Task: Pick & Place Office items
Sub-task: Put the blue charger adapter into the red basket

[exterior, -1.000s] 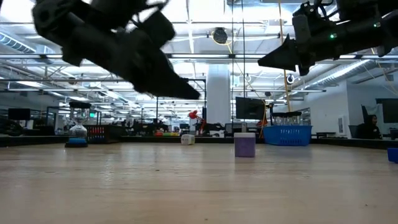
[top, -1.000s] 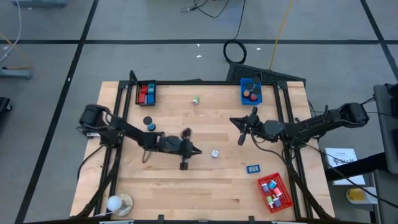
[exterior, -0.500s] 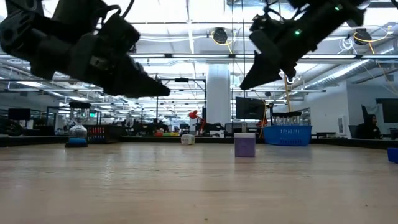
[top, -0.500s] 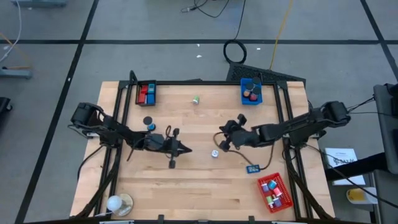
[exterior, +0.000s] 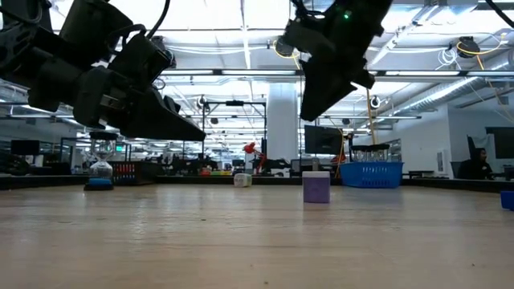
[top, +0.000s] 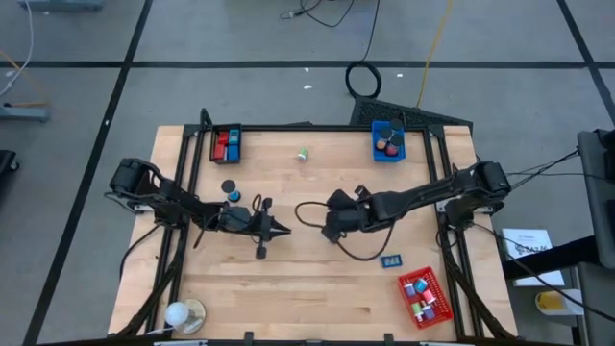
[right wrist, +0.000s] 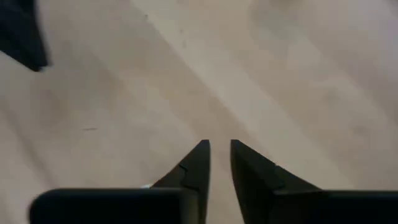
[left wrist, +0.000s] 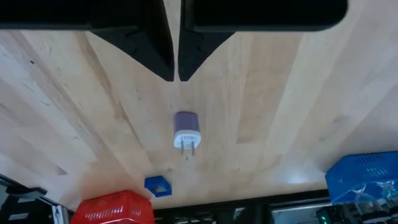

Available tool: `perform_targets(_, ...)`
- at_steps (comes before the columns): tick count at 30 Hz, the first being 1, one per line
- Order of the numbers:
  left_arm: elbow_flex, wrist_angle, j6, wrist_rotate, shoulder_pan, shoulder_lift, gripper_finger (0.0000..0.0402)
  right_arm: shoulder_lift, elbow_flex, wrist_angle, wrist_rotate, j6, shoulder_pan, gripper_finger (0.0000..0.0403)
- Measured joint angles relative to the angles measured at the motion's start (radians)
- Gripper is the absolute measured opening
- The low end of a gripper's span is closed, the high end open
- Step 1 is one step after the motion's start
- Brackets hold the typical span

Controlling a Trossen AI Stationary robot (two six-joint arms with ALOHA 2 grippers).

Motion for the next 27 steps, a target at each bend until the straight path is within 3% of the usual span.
perform_targets(5, 0.001, -0.003, 0.002, -0.001, 0.000, 0.000, 0.0035, -0.001, 0.024, 0.007, -0.057, 0.038, 0.000, 0.0114)
perform_targets(16, 0.001, -0.004, 0.035, -0.001, 0.000, 0.000, 0.0004, 0.031, 0.024, 0.097, -0.037, 0.050, 0.005, 0.0244)
perform_targets(21, 0.001, -0.003, 0.035, -0.001, 0.000, 0.000, 0.0021, 0.081, 0.024, 0.165, -0.136, 0.005, 0.035, 0.0276)
perform_targets(27, 0.001, -0.003, 0.034, -0.001, 0.000, 0.000, 0.0036, 0.119, 0.022, 0.118, -0.135, -0.018, 0.103, 0.0285)
